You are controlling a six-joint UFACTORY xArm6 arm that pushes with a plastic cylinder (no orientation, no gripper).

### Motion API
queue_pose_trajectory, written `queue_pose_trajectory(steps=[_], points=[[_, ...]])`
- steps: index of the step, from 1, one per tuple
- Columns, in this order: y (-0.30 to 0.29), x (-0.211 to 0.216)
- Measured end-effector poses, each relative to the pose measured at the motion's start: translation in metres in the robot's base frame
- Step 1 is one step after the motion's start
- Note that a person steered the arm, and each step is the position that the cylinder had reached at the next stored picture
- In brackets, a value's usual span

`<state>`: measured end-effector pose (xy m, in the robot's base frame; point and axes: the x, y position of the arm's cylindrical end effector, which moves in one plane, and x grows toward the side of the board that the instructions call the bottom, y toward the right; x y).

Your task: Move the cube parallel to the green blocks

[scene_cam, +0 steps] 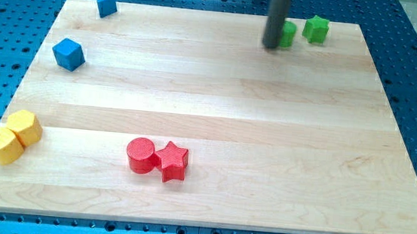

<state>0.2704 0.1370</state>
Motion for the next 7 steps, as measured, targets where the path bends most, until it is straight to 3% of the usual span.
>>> queue_pose_trajectory(steps=[1, 3, 4, 5, 7], points=[[-0.032, 0.000], [-0.254, -0.022], [-0.338, 0.003], [-0.374, 0.049], [-0.411, 0.081]])
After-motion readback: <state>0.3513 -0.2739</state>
